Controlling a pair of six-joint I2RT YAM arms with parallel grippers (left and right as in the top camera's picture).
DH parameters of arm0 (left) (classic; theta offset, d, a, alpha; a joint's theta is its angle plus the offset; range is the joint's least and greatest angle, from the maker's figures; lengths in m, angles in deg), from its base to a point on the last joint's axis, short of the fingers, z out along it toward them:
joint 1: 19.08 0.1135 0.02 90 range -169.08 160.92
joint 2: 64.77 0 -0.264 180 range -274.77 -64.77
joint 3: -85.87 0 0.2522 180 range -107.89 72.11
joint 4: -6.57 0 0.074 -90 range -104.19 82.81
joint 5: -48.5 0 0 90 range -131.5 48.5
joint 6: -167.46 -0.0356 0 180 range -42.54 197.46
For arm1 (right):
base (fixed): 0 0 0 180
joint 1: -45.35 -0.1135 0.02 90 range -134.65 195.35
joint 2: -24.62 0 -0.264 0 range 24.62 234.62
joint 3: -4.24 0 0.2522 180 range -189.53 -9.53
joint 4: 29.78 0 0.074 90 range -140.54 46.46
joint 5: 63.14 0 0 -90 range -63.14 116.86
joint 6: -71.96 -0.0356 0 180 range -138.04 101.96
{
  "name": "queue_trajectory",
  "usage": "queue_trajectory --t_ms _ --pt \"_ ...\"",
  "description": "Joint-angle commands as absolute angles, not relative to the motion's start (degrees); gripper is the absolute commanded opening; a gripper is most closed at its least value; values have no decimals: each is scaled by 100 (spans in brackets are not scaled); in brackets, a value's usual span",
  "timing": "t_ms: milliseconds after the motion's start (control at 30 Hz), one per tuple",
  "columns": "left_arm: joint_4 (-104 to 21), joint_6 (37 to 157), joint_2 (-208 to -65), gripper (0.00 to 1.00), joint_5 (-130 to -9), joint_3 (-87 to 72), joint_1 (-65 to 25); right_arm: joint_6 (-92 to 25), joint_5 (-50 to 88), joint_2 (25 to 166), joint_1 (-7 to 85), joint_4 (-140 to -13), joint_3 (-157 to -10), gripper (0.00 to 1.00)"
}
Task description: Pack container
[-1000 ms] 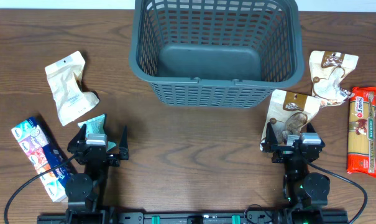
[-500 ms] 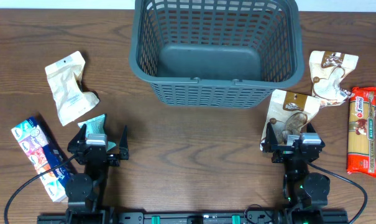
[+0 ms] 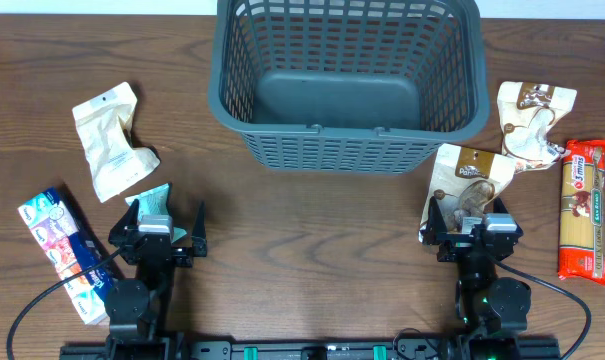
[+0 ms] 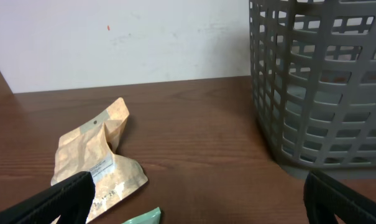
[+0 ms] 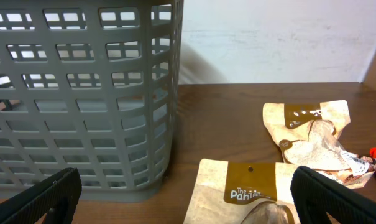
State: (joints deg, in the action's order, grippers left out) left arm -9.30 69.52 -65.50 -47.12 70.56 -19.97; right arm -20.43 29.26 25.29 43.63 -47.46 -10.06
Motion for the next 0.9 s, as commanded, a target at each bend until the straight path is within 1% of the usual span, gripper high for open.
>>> queue_trajectory --t_ms 0,700,867 --pt "-1067 6919 -6500 99 -4852 7188 -2019 -2102 2982 2494 4392 -4757 -984 99" --pt "-1056 6919 -6500 98 -4852 7188 -2019 -2104 2897 2494 4387 -4713 -984 99" --pt "-1043 6915 -6500 99 -4852 7188 -2019 -2577 2768 2494 4389 -4606 -1078 99"
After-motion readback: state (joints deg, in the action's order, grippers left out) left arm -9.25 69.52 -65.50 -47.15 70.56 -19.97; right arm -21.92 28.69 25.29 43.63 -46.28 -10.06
